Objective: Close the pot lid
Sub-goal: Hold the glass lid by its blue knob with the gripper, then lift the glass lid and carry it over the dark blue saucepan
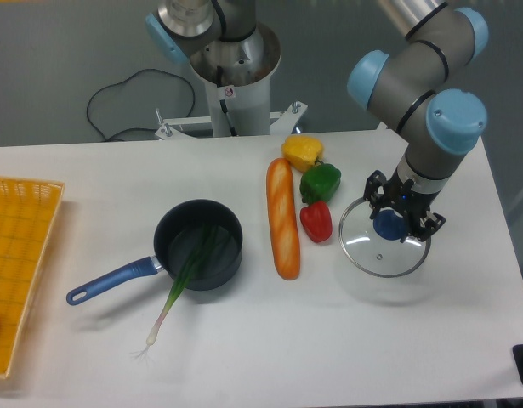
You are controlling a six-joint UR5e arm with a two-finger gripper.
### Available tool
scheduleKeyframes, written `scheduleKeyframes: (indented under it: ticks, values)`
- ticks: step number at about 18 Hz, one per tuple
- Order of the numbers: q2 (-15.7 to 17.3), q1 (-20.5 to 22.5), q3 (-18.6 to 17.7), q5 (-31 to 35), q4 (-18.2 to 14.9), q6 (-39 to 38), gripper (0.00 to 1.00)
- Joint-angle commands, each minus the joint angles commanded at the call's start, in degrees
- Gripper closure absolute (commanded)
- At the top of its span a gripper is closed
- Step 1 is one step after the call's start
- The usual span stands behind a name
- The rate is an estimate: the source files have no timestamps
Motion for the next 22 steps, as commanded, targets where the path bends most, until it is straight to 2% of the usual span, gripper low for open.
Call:
scheduleKeyframes:
  ticks: [3,6,11,16,22]
  values:
    - [0.35,-0.26,0.0,-0.18,-0.17,-0.52,0.57]
    - [2.28,-0.53,-1.14,-1.4,-0.52,-2.1,0.57]
    - [5.44,-0.79,-4.83,-2.81,-0.26,-3.51,0.57]
    - [10.1,-0.88,-9.22,-5.89,-0.17,-6.85,0.57]
    - [14.76,-3.86,-13.79,-5.98,0.17,-13.34,0.58]
